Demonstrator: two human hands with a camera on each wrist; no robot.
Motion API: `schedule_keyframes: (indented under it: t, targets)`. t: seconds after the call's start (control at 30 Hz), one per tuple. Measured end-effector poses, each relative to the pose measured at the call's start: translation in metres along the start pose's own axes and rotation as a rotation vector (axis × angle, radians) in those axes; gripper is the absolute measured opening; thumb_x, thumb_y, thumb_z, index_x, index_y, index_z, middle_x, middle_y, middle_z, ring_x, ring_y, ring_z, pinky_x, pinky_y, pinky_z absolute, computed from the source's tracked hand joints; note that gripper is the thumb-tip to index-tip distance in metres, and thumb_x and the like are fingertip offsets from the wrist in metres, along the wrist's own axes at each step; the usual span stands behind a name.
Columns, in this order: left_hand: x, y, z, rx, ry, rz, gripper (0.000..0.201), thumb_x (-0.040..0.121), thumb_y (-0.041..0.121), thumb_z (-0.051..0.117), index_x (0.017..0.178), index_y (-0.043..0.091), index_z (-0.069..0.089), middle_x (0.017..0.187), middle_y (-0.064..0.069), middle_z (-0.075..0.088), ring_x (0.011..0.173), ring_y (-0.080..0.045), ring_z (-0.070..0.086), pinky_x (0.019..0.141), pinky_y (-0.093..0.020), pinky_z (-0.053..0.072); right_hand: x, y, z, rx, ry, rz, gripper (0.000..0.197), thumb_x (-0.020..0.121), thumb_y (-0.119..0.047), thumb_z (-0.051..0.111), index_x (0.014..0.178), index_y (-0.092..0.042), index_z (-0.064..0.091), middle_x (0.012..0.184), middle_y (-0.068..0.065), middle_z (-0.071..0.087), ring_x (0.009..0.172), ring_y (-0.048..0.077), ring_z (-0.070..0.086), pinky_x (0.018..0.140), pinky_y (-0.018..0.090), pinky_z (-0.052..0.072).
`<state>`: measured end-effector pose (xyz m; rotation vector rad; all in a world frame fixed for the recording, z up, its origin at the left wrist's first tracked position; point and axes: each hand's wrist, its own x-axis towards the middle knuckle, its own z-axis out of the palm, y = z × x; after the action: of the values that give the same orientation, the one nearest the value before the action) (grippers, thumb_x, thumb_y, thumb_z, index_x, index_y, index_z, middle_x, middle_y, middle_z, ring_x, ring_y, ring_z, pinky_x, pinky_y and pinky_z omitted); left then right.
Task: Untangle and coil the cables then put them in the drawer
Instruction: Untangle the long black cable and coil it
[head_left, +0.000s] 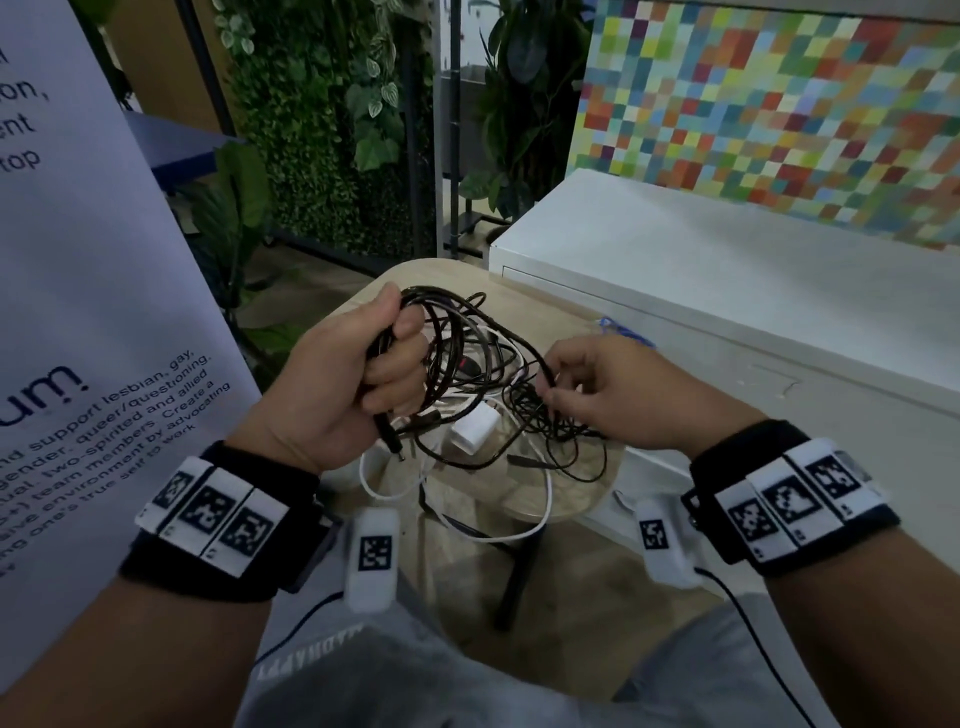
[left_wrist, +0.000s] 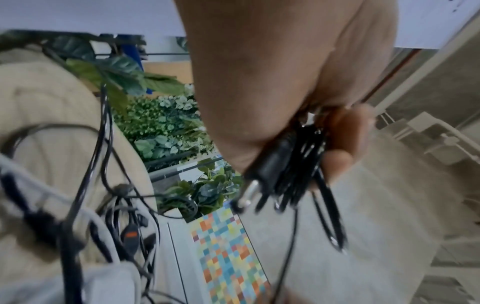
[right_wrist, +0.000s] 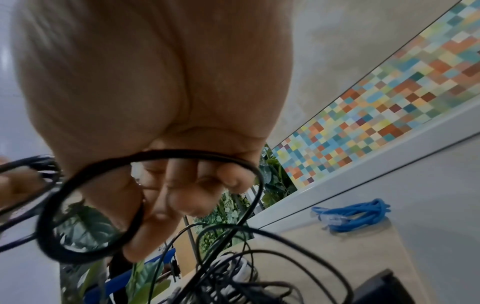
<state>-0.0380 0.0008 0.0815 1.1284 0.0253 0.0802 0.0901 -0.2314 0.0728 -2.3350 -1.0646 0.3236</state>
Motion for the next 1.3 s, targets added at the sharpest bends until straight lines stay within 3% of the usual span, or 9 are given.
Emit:
schedule_keyframes:
  t: [0.23,0.33,0.43,0.63,0.7,0.87,1.03,1.17,1.3]
  targets:
    - [0.008,-0.01,0.029,-0.289,0.247,0.139,0.026,0.111,0.028,0.037,0.09,0.017,0.049,0.068,0.004,0.058,0.053,-0.011,0.051,0.054,-0.02,0.045,0.002,-0.02,0.016,-0.341,-0.071,0.005,0.013,0.091,-0.039,0.056,0.099,-0.03,0.051,0.084,-0.005,0.066,0.083,0.024,0.063,0.074,0.042,0.056]
    - [0.017,-0.01,0.026,-0.303,0.357,0.212,0.02,0.114,0.028,0.035,0.108,0.013,0.047,0.102,-0.001,0.079,0.068,-0.013,0.069,0.058,-0.021,0.051,0.0,-0.021,0.021,-0.389,-0.024,-0.066,0.027,0.101,-0.059,0.042,0.112,-0.037,0.052,0.089,-0.01,0.062,0.089,0.021,0.062,0.072,0.037,0.05]
    - [0.022,-0.012,0.025,-0.269,0.461,0.266,0.022,0.115,0.025,0.033,0.125,0.009,0.044,0.12,-0.005,0.076,0.101,-0.021,0.077,0.071,-0.025,0.059,-0.007,-0.026,0.022,-0.401,-0.019,-0.117,0.041,0.101,-0.067,0.032,0.126,-0.043,0.054,0.092,-0.014,0.063,0.095,0.017,0.063,0.067,0.032,0.038]
    - [0.034,-0.034,0.026,0.187,0.596,0.371,0.011,0.109,0.027,0.05,0.108,0.017,0.055,0.135,-0.01,0.066,0.12,-0.018,0.068,0.105,-0.034,0.054,-0.013,-0.041,0.027,-0.424,-0.07,-0.221,0.034,0.104,-0.056,0.041,0.136,-0.048,0.051,0.1,-0.012,0.072,0.098,0.016,0.066,0.074,0.036,0.051]
    - [0.031,-0.042,0.025,0.679,0.563,0.41,0.017,0.108,0.031,0.05,0.117,0.017,0.054,0.117,0.0,0.069,0.106,-0.004,0.067,0.086,-0.02,0.05,-0.014,-0.046,0.024,-0.416,-0.062,-0.245,0.031,0.106,-0.044,0.042,0.135,-0.046,0.053,0.085,-0.014,0.065,0.09,0.014,0.063,0.068,0.035,0.046]
    - [0.017,-0.048,0.033,1.189,0.184,0.24,0.022,0.107,0.037,0.045,0.103,0.016,0.052,0.086,0.003,0.067,0.08,-0.019,0.063,0.071,-0.042,0.047,-0.014,-0.047,0.006,-0.295,-0.029,-0.264,0.014,0.101,-0.042,0.053,0.099,-0.039,0.067,0.065,-0.016,0.056,0.064,0.001,0.054,0.065,0.037,0.05]
    - [0.009,-0.04,0.026,0.894,-0.002,0.157,0.057,0.099,0.064,0.04,0.073,0.019,0.063,0.053,0.008,0.044,0.048,-0.01,0.04,0.054,-0.034,0.033,-0.008,-0.026,-0.008,0.019,0.18,-0.193,0.015,0.095,-0.038,0.07,0.083,-0.028,0.072,0.069,-0.013,0.067,0.064,0.004,0.06,0.064,0.034,0.052]
    - [0.007,-0.034,0.025,0.481,-0.042,0.045,0.039,0.106,0.035,0.051,0.073,0.013,0.051,0.052,0.006,0.029,0.044,-0.01,0.023,0.049,-0.03,0.021,-0.001,-0.016,-0.006,0.129,0.242,-0.17,0.022,0.099,-0.033,0.067,0.08,-0.023,0.069,0.058,-0.016,0.052,0.055,0.002,0.047,0.056,0.018,0.036]
    - [0.002,-0.025,0.025,0.112,-0.052,0.041,0.029,0.101,0.035,0.045,0.08,0.016,0.051,0.053,0.006,0.024,0.04,-0.009,0.019,0.049,-0.028,0.034,0.007,-0.014,-0.001,0.192,0.285,-0.156,0.023,0.105,-0.028,0.057,0.086,-0.024,0.07,0.062,-0.023,0.055,0.061,0.001,0.051,0.062,0.024,0.041]
